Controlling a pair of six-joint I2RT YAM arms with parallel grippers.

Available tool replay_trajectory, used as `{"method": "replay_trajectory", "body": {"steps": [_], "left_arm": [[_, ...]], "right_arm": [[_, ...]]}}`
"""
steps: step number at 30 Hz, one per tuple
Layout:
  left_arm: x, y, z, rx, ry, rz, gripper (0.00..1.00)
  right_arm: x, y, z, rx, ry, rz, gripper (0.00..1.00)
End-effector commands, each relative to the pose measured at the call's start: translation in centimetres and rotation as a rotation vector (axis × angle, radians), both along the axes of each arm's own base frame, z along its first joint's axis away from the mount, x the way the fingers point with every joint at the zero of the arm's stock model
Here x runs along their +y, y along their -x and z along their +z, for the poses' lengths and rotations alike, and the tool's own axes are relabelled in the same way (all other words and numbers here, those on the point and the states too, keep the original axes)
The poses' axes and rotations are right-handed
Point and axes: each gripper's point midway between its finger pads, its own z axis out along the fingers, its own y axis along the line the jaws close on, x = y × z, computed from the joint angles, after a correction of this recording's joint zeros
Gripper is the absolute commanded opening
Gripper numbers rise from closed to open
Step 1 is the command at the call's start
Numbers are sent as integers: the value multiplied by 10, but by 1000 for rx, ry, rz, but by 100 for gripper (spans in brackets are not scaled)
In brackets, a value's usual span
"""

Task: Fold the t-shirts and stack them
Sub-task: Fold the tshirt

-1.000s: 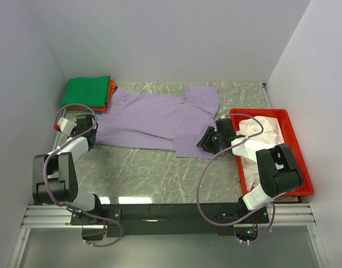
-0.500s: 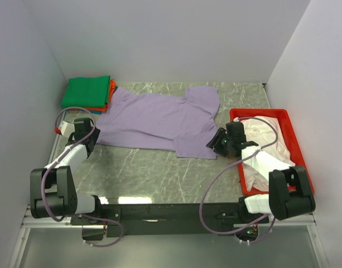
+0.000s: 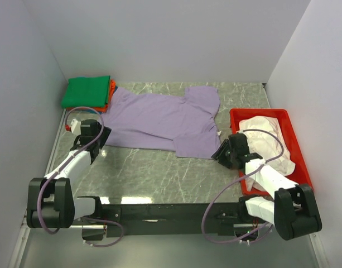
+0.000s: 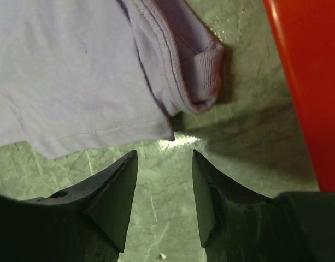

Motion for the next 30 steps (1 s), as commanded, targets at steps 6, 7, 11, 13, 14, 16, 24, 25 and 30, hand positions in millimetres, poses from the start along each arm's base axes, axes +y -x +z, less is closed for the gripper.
{"method": "replay_trajectory", "body": {"steps": [6, 7, 11, 13, 14, 16, 24, 25, 30], "left_arm": [[-22, -5, 28, -106, 39, -71, 61], [-22, -5, 30, -115, 40, -74, 61], [-23, -4, 33, -126, 42, -80, 61], [-24, -4, 34, -130, 43, -87, 61], [-25, -5, 35, -129, 44, -91, 61], [-25, -4, 35, -131, 42, -91, 61], [-26, -6, 30, -112, 42, -97, 61], [-26, -7, 27, -106, 45, -97, 61], [-30, -12, 22, -94, 57, -110, 61]], "right_arm": [[2, -15, -12, 10, 0, -21, 49], [2, -16, -13, 7, 0, -24, 49], [0, -22, -12, 0, 6, -39, 47], [1, -26, -9, -10, 6, -39, 42], [1, -26, -9, -7, 7, -39, 39], [4, -29, -5, -14, -9, -29, 24], [20, -42, 31, -65, -81, 13, 0], [22, -43, 35, -68, -88, 20, 0], [27, -68, 65, -107, -89, 32, 0]]}}
